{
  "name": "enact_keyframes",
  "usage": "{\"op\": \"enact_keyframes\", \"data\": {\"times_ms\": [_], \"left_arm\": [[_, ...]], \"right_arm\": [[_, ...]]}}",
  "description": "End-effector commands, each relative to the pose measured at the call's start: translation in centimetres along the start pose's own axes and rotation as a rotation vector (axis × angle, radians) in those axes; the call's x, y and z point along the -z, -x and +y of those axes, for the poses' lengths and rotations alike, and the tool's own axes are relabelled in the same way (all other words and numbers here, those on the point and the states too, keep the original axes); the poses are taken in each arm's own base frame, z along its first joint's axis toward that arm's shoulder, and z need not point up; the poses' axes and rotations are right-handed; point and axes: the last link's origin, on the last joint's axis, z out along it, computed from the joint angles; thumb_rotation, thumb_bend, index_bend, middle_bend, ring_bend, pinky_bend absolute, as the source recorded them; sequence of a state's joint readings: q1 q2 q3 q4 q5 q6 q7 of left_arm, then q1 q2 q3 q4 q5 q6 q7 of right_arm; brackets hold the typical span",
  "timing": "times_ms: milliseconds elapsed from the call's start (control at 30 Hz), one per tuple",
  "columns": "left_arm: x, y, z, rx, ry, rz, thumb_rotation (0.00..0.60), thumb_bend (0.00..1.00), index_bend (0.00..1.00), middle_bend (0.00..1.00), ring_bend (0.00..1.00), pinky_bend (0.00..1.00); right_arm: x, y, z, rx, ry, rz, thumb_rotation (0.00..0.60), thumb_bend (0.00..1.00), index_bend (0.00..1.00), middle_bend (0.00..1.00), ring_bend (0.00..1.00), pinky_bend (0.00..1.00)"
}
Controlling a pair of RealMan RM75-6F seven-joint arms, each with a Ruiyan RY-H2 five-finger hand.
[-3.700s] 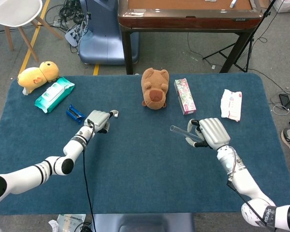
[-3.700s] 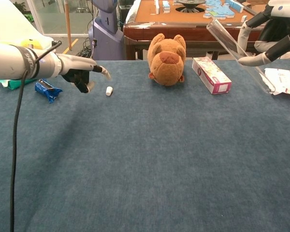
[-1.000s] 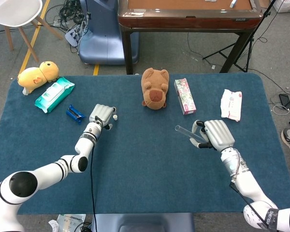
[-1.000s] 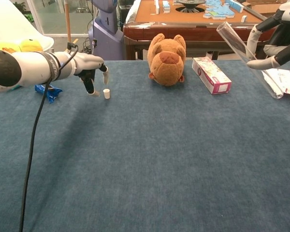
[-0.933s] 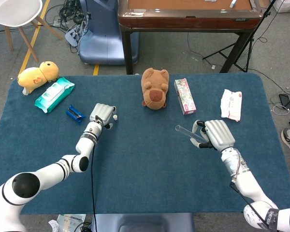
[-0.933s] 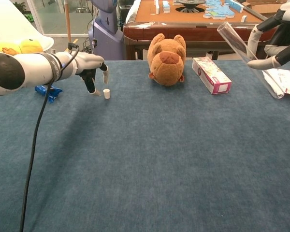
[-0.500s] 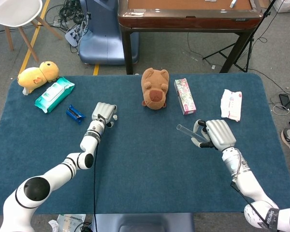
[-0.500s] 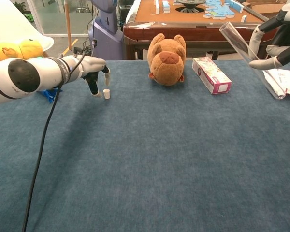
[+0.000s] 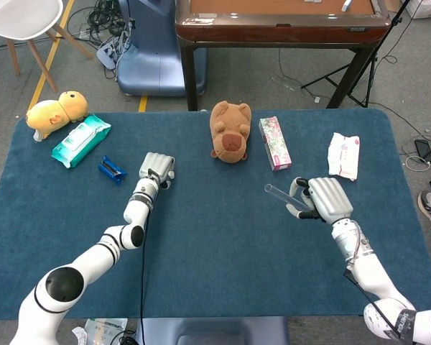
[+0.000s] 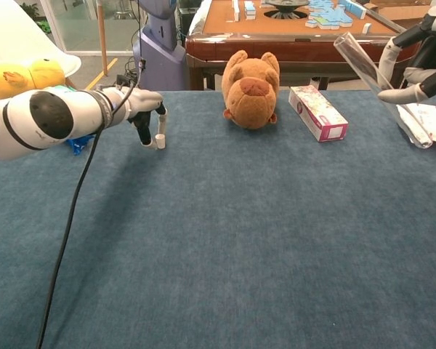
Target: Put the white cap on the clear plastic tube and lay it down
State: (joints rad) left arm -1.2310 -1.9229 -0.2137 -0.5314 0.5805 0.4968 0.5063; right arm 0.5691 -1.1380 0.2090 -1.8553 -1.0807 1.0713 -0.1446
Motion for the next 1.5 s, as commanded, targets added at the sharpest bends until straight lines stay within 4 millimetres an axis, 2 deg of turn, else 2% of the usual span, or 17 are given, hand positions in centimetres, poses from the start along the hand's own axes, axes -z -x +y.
{"op": "enact_keyframes", "data": {"times_ms": [33, 1500], "left_arm": [[-0.1, 0.0, 0.2, 0.004, -0.001, -0.001, 0.600, 0.25, 0.42, 1.00, 1.00, 1.00], [-1.1, 0.2, 1.1, 0.012, -0.034, 0.015, 0.600, 0.28, 0.51, 1.00, 1.00, 1.00]], "right_arm": [[0.0, 0.0, 0.1, 0.001, 0.003, 0.001, 0.600, 0.53, 0.69, 0.94, 1.00, 1.00], [-0.2, 0.1, 1.0, -0.011, 0.033, -0.002, 0.600, 0.53, 0.69, 0.94, 1.00, 1.00]]}}
